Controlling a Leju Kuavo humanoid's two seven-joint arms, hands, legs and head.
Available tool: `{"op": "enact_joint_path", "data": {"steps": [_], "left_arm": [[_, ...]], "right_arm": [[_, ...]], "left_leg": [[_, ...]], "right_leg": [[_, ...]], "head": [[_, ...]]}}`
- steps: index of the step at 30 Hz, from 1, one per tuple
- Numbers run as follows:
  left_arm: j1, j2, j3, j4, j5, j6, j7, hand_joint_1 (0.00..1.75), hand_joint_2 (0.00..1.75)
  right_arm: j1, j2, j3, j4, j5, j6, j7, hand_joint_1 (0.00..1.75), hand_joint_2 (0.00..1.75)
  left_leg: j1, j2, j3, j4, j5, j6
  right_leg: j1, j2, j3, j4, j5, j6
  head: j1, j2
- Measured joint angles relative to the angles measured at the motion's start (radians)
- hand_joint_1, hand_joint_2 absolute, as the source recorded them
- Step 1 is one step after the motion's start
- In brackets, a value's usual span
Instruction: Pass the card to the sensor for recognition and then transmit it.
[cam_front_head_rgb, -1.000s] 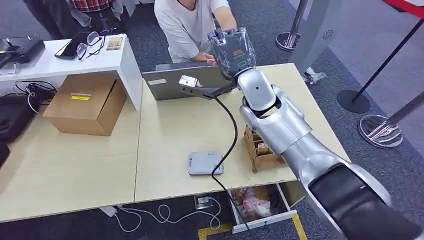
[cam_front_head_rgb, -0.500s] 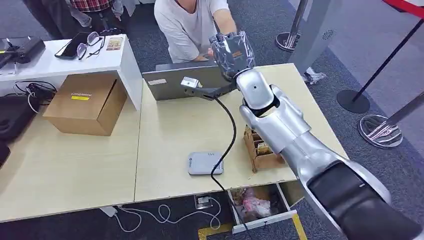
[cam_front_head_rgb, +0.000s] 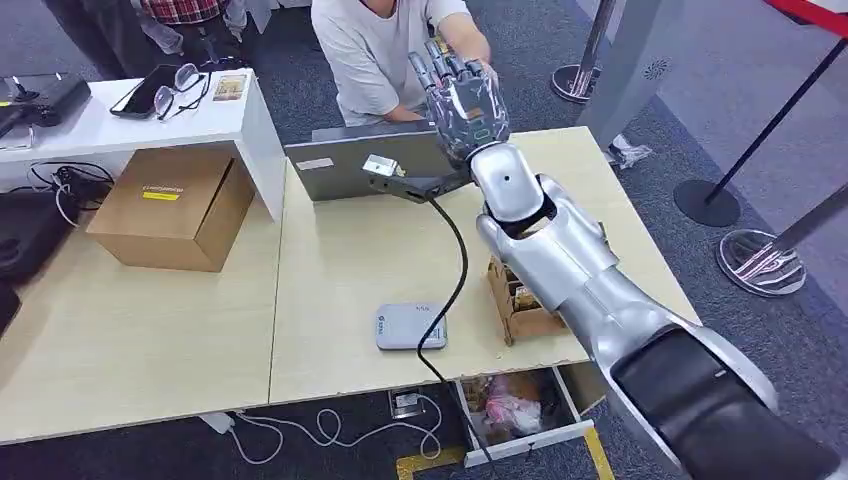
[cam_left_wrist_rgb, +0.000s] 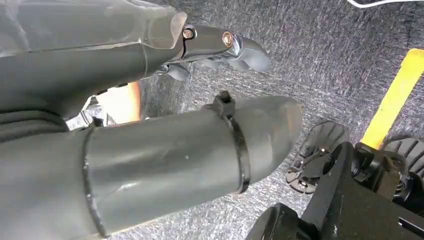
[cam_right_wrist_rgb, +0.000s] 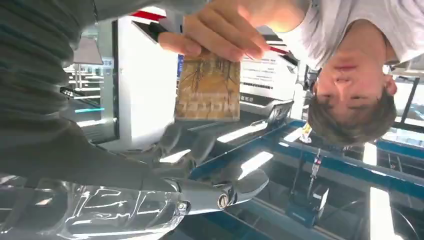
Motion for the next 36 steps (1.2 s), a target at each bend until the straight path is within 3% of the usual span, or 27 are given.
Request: {"op": "enact_joint_path", "data": {"steps": [9, 10, 19, 28, 36], "left_arm": [[-0.019, -0.005, -0.009, 0.016, -0.015, -0.002, 0.001, 0.00, 0.00], [-0.021, -0.006, -0.010, 0.018, -0.019, -0.002, 0.001, 0.00, 0.00], [-0.042, -0.019, -0.009, 0.059, -0.042, 0.008, -0.025, 0.00, 0.00], [0.000, -0.021, 0.025, 0.052, -0.019, 0.019, -0.002, 0.00, 0.00], [0.040, -0.021, 0.072, 0.026, 0.011, 0.019, 0.018, 0.00, 0.00]], "right_arm": [[0.045, -0.002, -0.072, -0.049, -0.047, -0.041, -0.026, 0.00, 1.75], [0.054, -0.002, -0.082, -0.062, -0.066, -0.051, -0.039, 0.00, 0.00], [0.229, -0.018, -0.182, -0.359, -0.325, -0.075, -0.181, 0.00, 0.00], [0.421, -0.034, -0.190, -0.662, -0.491, -0.051, -0.232, 0.00, 0.00], [0.548, -0.059, -0.190, -0.788, -0.533, -0.048, -0.260, 0.00, 0.00]], "left_leg": [[0.000, 0.000, 0.000, 0.000, 0.000, 0.000], [0.000, 0.000, 0.000, 0.000, 0.000, 0.000], [0.000, 0.000, 0.000, 0.000, 0.000, 0.000], [0.000, 0.000, 0.000, 0.000, 0.000, 0.000], [0.000, 0.000, 0.000, 0.000, -0.001, 0.000]], "right_leg": [[0.000, 0.000, 0.000, 0.000, 0.000, 0.000], [0.000, 0.000, 0.000, 0.000, 0.000, 0.000], [0.000, 0.000, 0.000, 0.000, 0.000, 0.000], [0.000, 0.000, -0.001, 0.000, -0.001, 0.000], [0.000, 0.000, -0.001, 0.000, -0.001, 0.000]], "head": [[0.000, 0.000], [0.000, 0.000], [0.000, 0.000], [0.000, 0.000], [0.000, 0.000]]}}
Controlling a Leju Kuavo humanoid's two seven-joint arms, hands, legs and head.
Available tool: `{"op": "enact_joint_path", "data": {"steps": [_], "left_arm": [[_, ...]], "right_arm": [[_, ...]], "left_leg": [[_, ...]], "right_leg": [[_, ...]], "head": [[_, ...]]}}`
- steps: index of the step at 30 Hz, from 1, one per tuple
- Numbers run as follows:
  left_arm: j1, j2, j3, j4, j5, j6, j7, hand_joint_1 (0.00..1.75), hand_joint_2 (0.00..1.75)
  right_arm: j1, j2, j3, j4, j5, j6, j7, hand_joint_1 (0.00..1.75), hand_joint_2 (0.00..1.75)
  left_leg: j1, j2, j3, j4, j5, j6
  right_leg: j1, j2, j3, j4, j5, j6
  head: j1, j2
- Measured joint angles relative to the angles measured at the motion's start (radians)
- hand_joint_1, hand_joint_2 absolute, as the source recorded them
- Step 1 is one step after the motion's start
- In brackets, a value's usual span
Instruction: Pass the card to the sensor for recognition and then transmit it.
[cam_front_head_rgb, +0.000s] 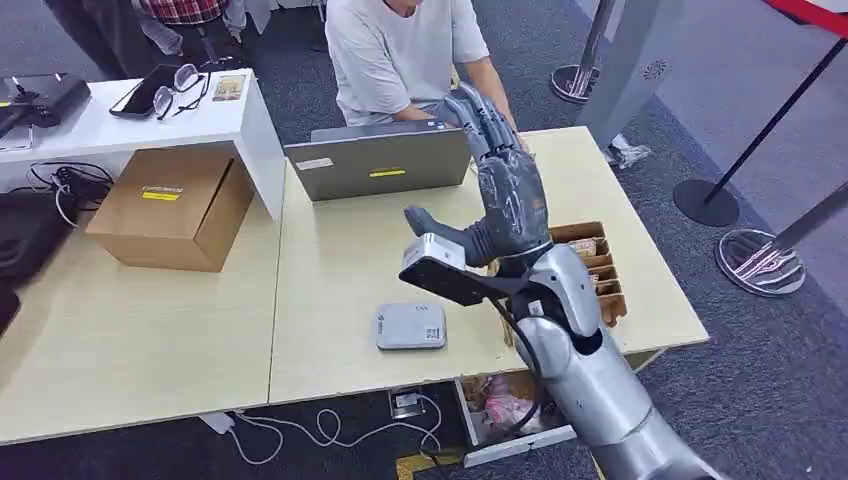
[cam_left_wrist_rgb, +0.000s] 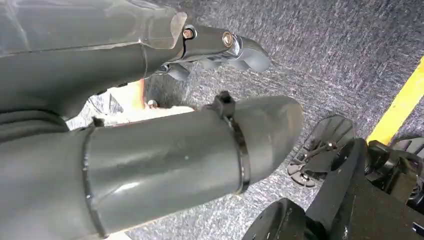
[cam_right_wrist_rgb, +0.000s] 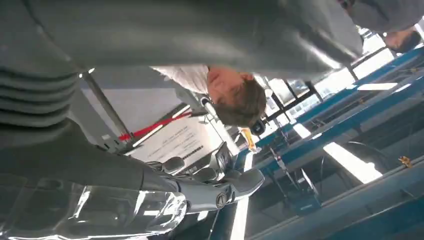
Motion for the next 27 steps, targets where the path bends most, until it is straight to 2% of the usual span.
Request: {"op": "enact_joint_path", "data": {"steps": [9, 19, 21, 24, 27], "left_arm": [[0.020, -0.001, 0.028, -0.017, 0.011, -0.002, 0.012, 0.00, 0.00], [0.025, -0.005, 0.042, -0.023, 0.016, 0.002, 0.014, 0.00, 0.00], [0.030, -0.006, 0.047, -0.030, 0.019, 0.004, 0.020, 0.00, 0.00], [0.035, -0.007, 0.051, -0.036, 0.021, 0.003, 0.027, 0.00, 0.00], [0.038, -0.007, 0.058, -0.037, 0.021, 0.003, 0.032, 0.00, 0.00]], "right_arm": [[0.086, -0.011, -0.003, -0.059, -0.026, -0.001, -0.019, 0.00, 0.00], [0.107, -0.012, -0.007, -0.071, -0.034, 0.000, -0.026, 0.00, 0.00], [0.107, -0.014, -0.006, -0.071, -0.003, 0.018, -0.010, 0.00, 0.00], [0.107, -0.035, 0.000, -0.071, 0.083, 0.096, 0.063, 0.00, 0.00], [0.107, -0.055, 0.000, -0.071, 0.104, 0.116, 0.076, 0.00, 0.00]], "left_leg": [[0.000, 0.000, 0.000, 0.000, 0.000, 0.000], [0.000, 0.000, 0.000, 0.000, 0.000, 0.000], [0.000, 0.000, 0.000, 0.000, 0.000, 0.000], [0.000, 0.000, 0.000, 0.000, 0.000, 0.000], [0.000, 0.000, -0.001, 0.000, 0.000, 0.000]], "right_leg": [[0.000, 0.000, 0.000, 0.000, 0.000, 0.000], [0.000, 0.000, 0.000, 0.000, 0.000, 0.000], [0.000, 0.000, 0.000, 0.000, 0.000, 0.000], [0.000, 0.000, 0.000, 0.000, 0.000, 0.000], [0.000, 0.000, 0.000, 0.000, 0.000, 0.000]], "head": [[0.000, 0.000], [0.000, 0.000], [0.000, 0.000], [0.000, 0.000], [0.000, 0.000]]}}
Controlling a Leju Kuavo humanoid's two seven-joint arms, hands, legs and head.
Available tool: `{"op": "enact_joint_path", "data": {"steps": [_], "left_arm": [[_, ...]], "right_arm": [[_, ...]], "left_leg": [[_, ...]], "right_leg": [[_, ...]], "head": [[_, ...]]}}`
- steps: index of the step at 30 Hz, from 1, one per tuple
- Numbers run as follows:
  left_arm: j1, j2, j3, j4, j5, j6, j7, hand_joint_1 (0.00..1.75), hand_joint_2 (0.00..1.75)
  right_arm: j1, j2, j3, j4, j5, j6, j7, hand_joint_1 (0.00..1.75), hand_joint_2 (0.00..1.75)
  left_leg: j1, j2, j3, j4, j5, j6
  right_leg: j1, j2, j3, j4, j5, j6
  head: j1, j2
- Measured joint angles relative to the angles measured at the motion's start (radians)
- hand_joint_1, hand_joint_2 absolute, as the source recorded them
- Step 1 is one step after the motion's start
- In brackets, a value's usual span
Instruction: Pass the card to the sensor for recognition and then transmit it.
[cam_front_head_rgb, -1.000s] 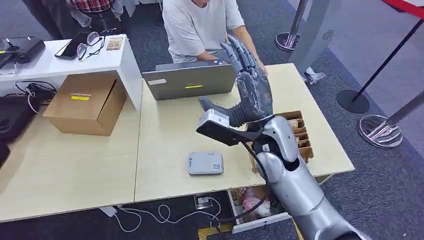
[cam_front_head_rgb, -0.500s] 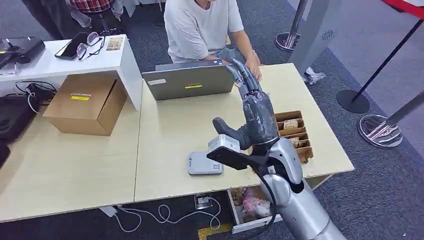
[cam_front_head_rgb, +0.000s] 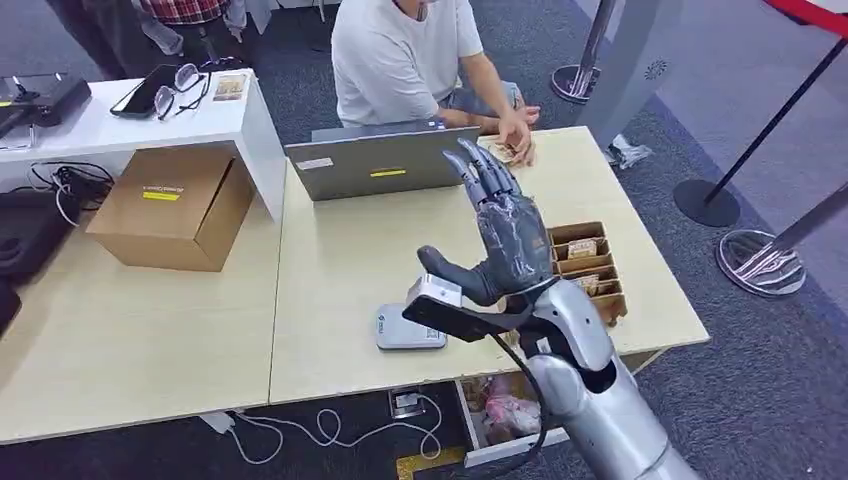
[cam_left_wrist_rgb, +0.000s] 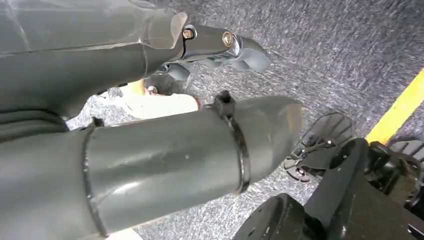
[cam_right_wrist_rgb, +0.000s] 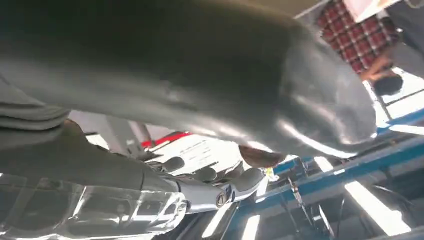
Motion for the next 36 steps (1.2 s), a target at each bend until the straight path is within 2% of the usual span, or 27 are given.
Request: {"op": "enact_joint_path", "data": {"steps": [7, 13, 23, 24, 29, 36], "left_arm": [[0.002, -0.001, 0.012, -0.004, -0.005, -0.003, 0.003, 0.00, 0.00], [0.008, -0.001, 0.022, -0.013, -0.010, -0.003, 0.011, 0.00, 0.00], [0.002, -0.001, 0.032, -0.016, -0.063, 0.008, -0.001, 0.00, 0.00], [0.000, -0.001, 0.032, -0.016, -0.066, 0.008, -0.002, 0.00, 0.00], [-0.015, -0.001, 0.032, -0.013, -0.085, 0.008, -0.016, 0.00, 0.00], [-0.039, -0.002, 0.033, 0.015, -0.108, 0.009, -0.042, 0.00, 0.00]], "right_arm": [[0.001, -0.035, 0.000, 0.003, 0.040, 0.031, 0.018, 0.00, 0.00], [0.031, -0.092, -0.005, 0.021, 0.062, 0.047, 0.019, 0.00, 0.00], [0.192, -0.195, -0.063, -0.008, 0.090, 0.056, 0.066, 0.00, 0.00], [0.203, -0.202, -0.071, -0.014, 0.093, 0.061, 0.070, 0.00, 1.75], [0.262, -0.234, -0.102, -0.033, 0.102, 0.067, 0.080, 0.00, 1.75], [0.244, -0.270, -0.116, -0.018, 0.096, 0.104, 0.055, 0.00, 1.75]], "left_leg": [[0.000, 0.000, 0.000, 0.000, 0.000, 0.000], [0.000, 0.000, 0.000, 0.000, 0.000, 0.000], [0.000, 0.000, -0.001, 0.000, -0.001, 0.001], [0.000, 0.000, 0.000, 0.000, -0.001, 0.001], [0.000, 0.000, -0.001, 0.000, -0.002, 0.002], [0.000, 0.000, -0.001, 0.000, -0.002, 0.002]], "right_leg": [[0.000, 0.000, 0.000, 0.000, 0.000, 0.000], [0.000, 0.000, 0.000, 0.000, 0.000, 0.000], [0.000, 0.000, 0.000, -0.001, 0.000, 0.000], [0.000, 0.000, 0.000, -0.001, 0.000, 0.000], [0.000, 0.000, 0.000, -0.001, -0.001, 0.001], [0.000, 0.000, 0.000, -0.001, 0.000, 0.001]], "head": [[0.000, 0.000], [0.000, 0.000], [-0.001, 0.000], [0.000, 0.000], [0.000, 0.000], [0.000, 0.000]]}}
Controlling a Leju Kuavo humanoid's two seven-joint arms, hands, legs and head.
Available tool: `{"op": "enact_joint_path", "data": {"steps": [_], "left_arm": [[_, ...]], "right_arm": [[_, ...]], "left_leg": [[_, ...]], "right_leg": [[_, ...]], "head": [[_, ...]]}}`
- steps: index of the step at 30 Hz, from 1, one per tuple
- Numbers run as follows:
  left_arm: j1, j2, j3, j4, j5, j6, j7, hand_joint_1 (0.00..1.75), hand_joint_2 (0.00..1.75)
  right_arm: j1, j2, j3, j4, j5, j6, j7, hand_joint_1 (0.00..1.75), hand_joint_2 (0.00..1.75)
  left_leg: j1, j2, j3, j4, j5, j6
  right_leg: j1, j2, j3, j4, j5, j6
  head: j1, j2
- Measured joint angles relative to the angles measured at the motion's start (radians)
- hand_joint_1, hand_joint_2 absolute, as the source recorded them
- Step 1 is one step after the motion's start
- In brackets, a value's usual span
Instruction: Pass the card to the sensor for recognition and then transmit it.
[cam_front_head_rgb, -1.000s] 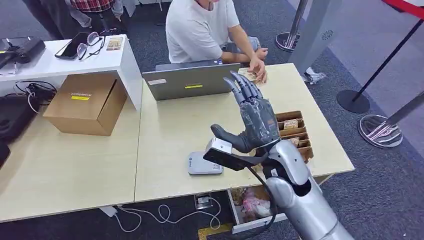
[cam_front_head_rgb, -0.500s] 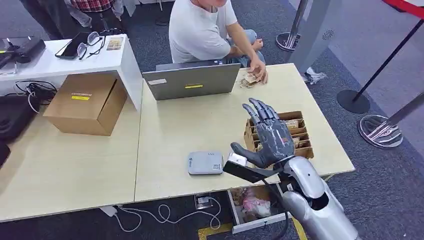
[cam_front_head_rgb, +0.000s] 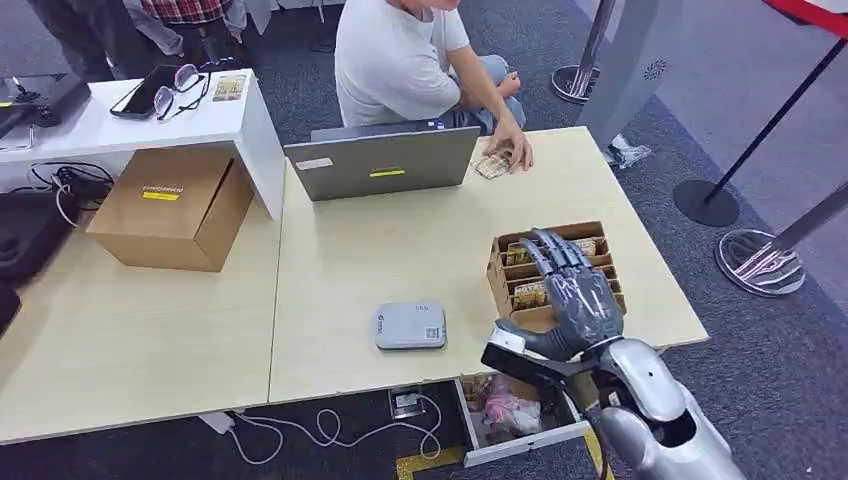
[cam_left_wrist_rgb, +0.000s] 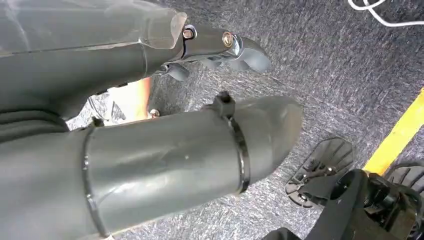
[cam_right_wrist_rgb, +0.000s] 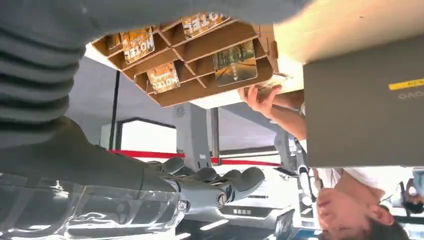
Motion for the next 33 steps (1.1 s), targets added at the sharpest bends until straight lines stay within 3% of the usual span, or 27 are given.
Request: {"op": "enact_joint_path", "data": {"steps": [8, 18, 22, 27, 33], "left_arm": [[-0.007, -0.003, 0.002, 0.019, -0.005, -0.003, -0.014, 0.00, 0.00], [-0.015, -0.004, 0.002, 0.029, -0.005, -0.003, -0.018, 0.00, 0.00], [-0.023, -0.004, 0.002, 0.037, -0.006, -0.012, -0.019, 0.00, 0.00], [-0.038, -0.004, 0.001, 0.061, -0.005, -0.010, -0.029, 0.00, 0.00], [-0.038, -0.004, 0.001, 0.070, -0.007, 0.000, -0.029, 0.00, 0.00]], "right_arm": [[-0.139, -0.032, 0.054, 0.093, -0.035, 0.045, -0.030, 0.00, 1.75], [-0.180, -0.036, 0.085, 0.136, -0.036, 0.049, -0.031, 0.00, 1.75], [-0.221, -0.047, 0.116, 0.167, -0.036, 0.096, -0.040, 0.00, 1.75], [-0.262, -0.084, 0.159, 0.199, -0.084, 0.153, -0.039, 0.00, 1.75], [-0.234, -0.159, 0.174, 0.165, -0.129, 0.193, 0.004, 0.00, 1.75]], "left_leg": [[0.000, 0.001, 0.000, 0.000, 0.001, 0.000], [0.000, 0.000, 0.000, 0.000, 0.000, 0.000], [0.000, 0.001, 0.000, 0.000, 0.000, 0.000], [0.000, 0.000, 0.000, 0.000, 0.001, 0.000], [0.000, 0.000, 0.000, 0.000, 0.000, 0.001]], "right_leg": [[0.000, 0.000, 0.000, 0.000, 0.000, 0.000], [0.000, 0.000, 0.000, 0.000, 0.000, 0.000], [0.000, 0.000, 0.000, 0.000, 0.000, 0.000], [0.000, 0.000, 0.000, 0.000, 0.000, 0.000], [0.000, 0.000, 0.000, 0.000, 0.000, 0.001]], "head": [[0.000, 0.000], [0.000, 0.000], [0.000, 0.000], [0.000, 0.000], [0.000, 0.000]]}}
